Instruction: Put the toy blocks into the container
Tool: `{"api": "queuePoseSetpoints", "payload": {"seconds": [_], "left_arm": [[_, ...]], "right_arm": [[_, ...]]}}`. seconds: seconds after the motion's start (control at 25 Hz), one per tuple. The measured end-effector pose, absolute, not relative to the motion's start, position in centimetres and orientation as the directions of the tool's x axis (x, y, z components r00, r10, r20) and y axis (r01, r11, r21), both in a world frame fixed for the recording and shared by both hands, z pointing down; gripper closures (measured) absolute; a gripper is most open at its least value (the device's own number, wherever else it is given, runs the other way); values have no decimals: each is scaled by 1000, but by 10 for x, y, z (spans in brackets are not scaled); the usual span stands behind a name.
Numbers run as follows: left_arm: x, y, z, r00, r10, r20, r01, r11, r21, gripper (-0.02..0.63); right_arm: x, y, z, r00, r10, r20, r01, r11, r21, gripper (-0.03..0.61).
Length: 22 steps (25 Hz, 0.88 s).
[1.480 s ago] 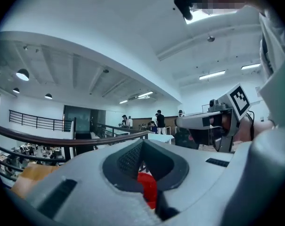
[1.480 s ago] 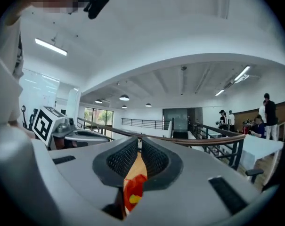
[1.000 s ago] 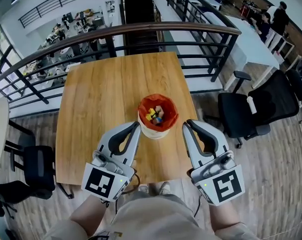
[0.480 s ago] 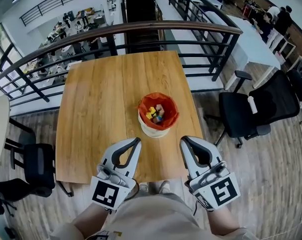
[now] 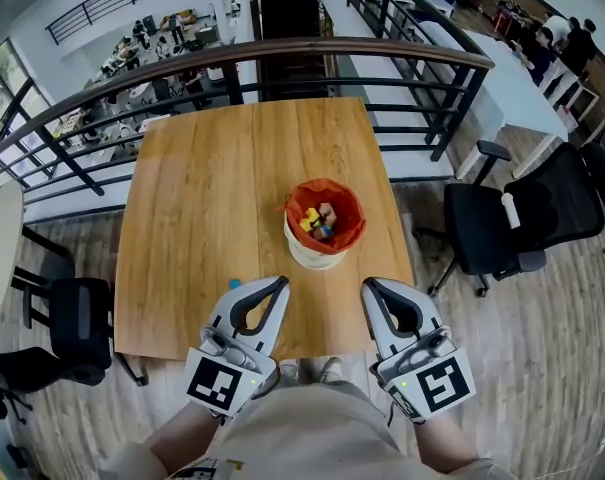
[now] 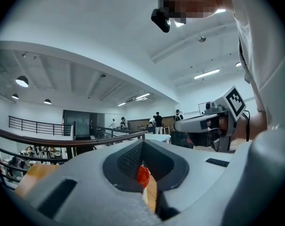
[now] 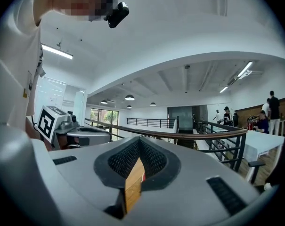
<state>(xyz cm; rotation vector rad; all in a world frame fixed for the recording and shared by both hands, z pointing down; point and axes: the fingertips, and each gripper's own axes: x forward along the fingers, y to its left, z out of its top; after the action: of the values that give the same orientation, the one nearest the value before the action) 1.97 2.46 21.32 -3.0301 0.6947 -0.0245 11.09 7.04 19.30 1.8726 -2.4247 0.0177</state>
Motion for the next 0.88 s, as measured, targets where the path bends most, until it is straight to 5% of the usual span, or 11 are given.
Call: {"api": "queuePoseSetpoints", "payload": {"seconds": [0.88], "left_arm": [[17,24,217,913,-408,10,-408,-913,-26,601]], "right_arm": [[104,69,202,-267,-960,87,-963,269,11,557]]}}
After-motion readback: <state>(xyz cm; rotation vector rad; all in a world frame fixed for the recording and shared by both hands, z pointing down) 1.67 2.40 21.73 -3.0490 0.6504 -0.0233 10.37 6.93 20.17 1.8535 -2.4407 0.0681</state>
